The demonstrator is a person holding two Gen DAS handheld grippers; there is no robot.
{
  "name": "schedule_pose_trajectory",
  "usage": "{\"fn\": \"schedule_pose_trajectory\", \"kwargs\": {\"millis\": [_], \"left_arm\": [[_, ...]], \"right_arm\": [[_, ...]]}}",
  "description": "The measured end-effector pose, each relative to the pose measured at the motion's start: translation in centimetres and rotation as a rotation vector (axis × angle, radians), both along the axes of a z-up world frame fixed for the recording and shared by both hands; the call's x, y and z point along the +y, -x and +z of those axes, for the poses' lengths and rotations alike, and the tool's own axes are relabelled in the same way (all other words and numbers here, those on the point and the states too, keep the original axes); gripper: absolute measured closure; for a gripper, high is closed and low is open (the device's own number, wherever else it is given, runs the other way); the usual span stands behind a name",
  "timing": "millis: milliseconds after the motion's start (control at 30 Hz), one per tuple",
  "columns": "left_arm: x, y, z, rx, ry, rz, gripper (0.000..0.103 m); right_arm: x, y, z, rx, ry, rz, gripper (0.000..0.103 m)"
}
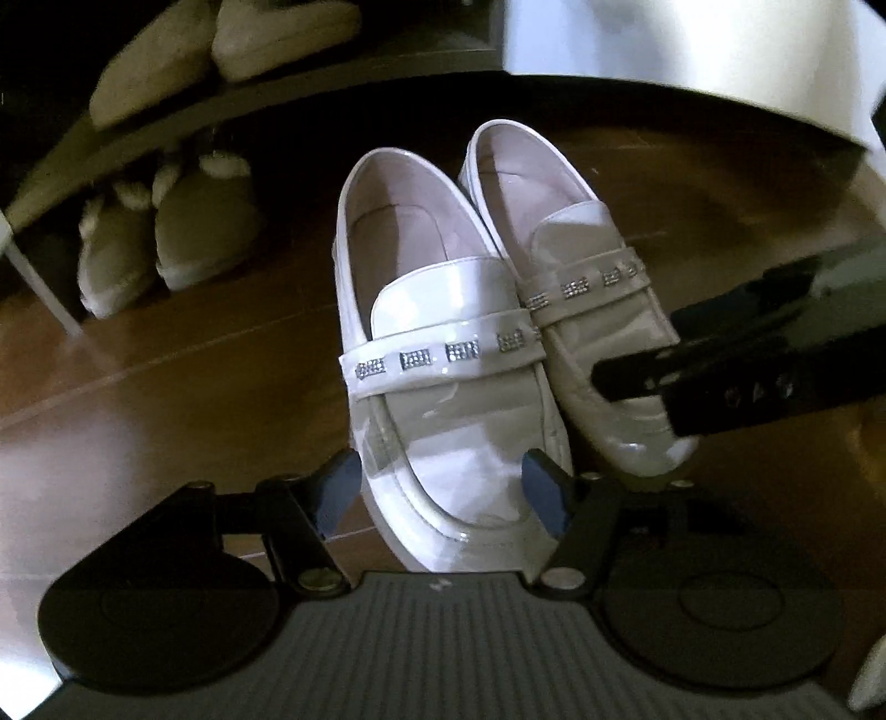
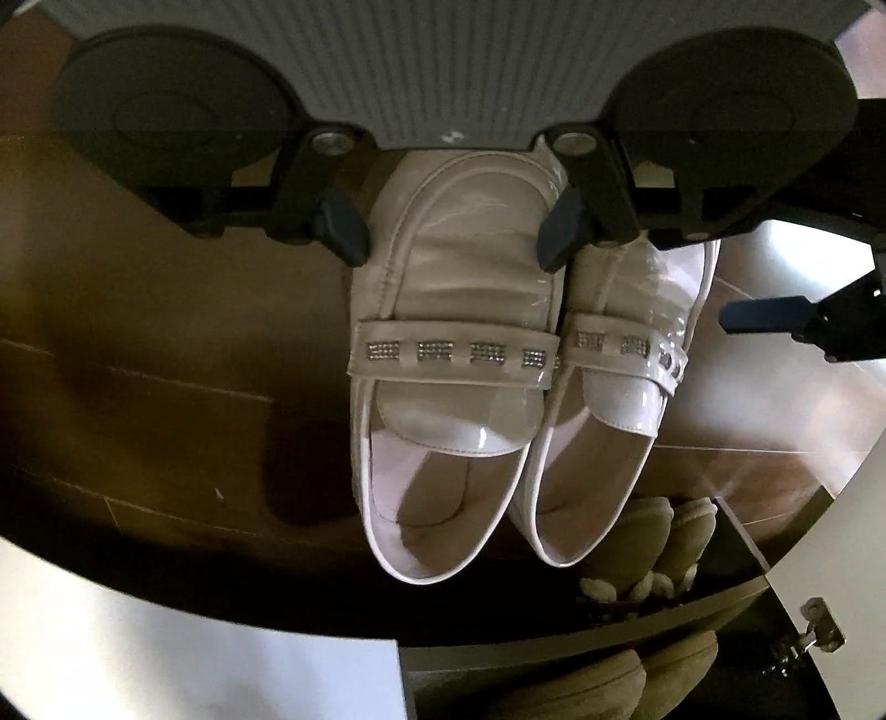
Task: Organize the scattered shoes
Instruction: 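Lift the white loafers and carry them toward the cabinet, then push the loafers into the bottom compartment beside the fleece slippers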
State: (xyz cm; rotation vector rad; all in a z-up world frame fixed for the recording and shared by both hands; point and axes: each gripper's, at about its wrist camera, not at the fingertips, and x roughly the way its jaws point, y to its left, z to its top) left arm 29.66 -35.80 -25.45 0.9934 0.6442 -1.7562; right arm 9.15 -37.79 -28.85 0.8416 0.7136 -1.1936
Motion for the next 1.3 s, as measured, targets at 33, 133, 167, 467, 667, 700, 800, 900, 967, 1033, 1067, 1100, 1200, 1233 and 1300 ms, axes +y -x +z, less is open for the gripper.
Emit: {"fn": "schedule_pose_trajectory", "kwargs": {"millis": [33, 133, 167, 467, 667, 700, 800, 900, 967, 1033, 1067, 1100, 1200, 1233, 1300], "left_arm": [[-0.5, -0.1, 0.0, 0.004, 0.000, 0.002, 0.031], [-1.9, -0.1, -0.1, 0.011, 0.006, 0.005, 0.023], [-2.4, -0.2, -0.2, 0.013, 0.008, 0.005, 0.022], [-1.6, -0.7, 1.3, 0.062, -0.090, 0.001, 0.037], [-0.9, -0.3, -0.7, 0.073, -0.190, 0.063, 0.034], [-1.3, -0.5, -1.0, 0.083, -0.192, 0.081, 0.032], [-1.6, -0.5, -1.4, 0.078, -0.171, 0.075, 0.026], [-1.9, -0.9, -1.5, 0.089, -0.159, 0.068, 0.026], [-2.4, -1.0, -1.4, 0.084, -0.152, 0.062, 0.027], [-3.4, -1.0, -1.4, 0.070, -0.130, 0.047, 0.028], [-3.9, -1.0, -1.4, 0.064, -0.122, 0.041, 0.028], [-4.7, -1.1, -1.5, 0.062, -0.116, 0.036, 0.028], [-6.6, -1.3, -1.4, 0.061, -0.106, 0.026, 0.028], [-7.4, -1.4, -1.4, 0.061, -0.104, 0.023, 0.028], [-8.7, -1.5, -1.5, 0.061, -0.100, 0.016, 0.028]], "right_arm": [[-0.8, -0.4, 0.4, 0.001, -0.001, -0.001, 0.038], [-2.8, -0.5, 0.7, 0.005, 0.003, -0.001, 0.038], [-3.0, -0.5, 0.7, 0.004, 0.004, -0.006, 0.038], [-4.3, -0.4, 0.8, -0.016, 0.015, -0.028, 0.037], [-4.4, 0.3, 1.0, -0.063, -0.019, -0.064, 0.035], [-4.4, 0.3, 1.0, -0.061, -0.018, -0.062, 0.035], [-4.1, 0.3, 1.1, -0.062, -0.013, -0.055, 0.035], [-4.1, 0.0, 1.0, -0.039, 0.003, -0.039, 0.039], [-4.4, -0.4, 1.0, -0.027, 0.006, -0.035, 0.041], [-4.7, -0.5, 1.0, -0.023, 0.004, -0.036, 0.042], [-5.0, -0.5, 1.0, -0.030, 0.001, -0.043, 0.043], [-5.5, -0.4, 1.0, -0.034, -0.003, -0.049, 0.043], [-6.6, -0.3, 1.1, -0.051, -0.014, -0.097, 0.046], [-7.0, -0.2, 1.1, -0.062, -0.020, -0.124, 0.046], [-7.8, -0.2, 1.1, -0.075, -0.026, -0.166, 0.047]]}}
